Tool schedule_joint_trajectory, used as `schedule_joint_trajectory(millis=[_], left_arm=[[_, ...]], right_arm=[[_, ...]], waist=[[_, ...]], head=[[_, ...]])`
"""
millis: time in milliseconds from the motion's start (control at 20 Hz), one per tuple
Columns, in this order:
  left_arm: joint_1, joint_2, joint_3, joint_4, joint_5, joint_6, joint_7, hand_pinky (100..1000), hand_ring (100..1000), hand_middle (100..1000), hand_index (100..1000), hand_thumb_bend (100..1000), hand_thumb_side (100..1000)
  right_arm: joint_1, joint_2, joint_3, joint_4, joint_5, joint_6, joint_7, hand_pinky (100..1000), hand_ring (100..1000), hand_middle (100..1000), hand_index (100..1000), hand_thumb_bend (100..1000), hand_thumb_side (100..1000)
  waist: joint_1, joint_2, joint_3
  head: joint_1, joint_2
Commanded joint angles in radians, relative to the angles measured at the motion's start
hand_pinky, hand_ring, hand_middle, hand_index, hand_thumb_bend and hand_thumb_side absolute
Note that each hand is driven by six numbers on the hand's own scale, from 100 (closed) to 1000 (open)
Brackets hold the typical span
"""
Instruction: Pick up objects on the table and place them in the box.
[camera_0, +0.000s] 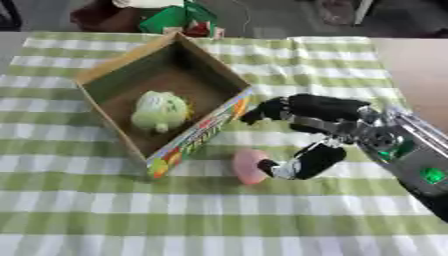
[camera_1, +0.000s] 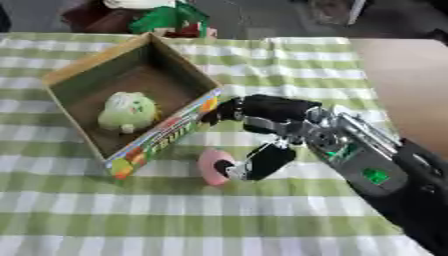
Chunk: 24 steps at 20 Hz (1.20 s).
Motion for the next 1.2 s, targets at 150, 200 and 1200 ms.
schedule_joint_trajectory(millis=[150, 200, 1200], left_arm=[[-0.013, 0.019, 0.005, -0.016, 0.001, 0.0, -0.003, 537, 615, 663, 751, 100, 879], [-0.013, 0.019, 0.004, -0.016, 0.001, 0.0, -0.003, 537, 615, 663, 751, 100, 879], [-0.012, 0.016, 0.003, -0.016, 0.003, 0.001, -0.008, 537, 615, 665, 751, 100, 879]], right_arm=[[-0.004, -0.004, 0.021, -0.019, 0.029, 0.019, 0.041, 816, 894, 833, 959, 253, 454], [-0.005, -0.001, 0.023, -0.019, 0.034, 0.023, 0.044, 816, 894, 833, 960, 253, 454], [-0.017, 0.02, 0.03, 0.06, 0.241, -0.009, -0.005, 809, 913, 820, 945, 233, 462]], waist=[[0.0, -0.012, 0.003], [0.0, -0.013, 0.004], [-0.002, -0.008, 0.009]], head=[[-0.007, -0.007], [-0.008, -0.007], [-0.015, -0.022]])
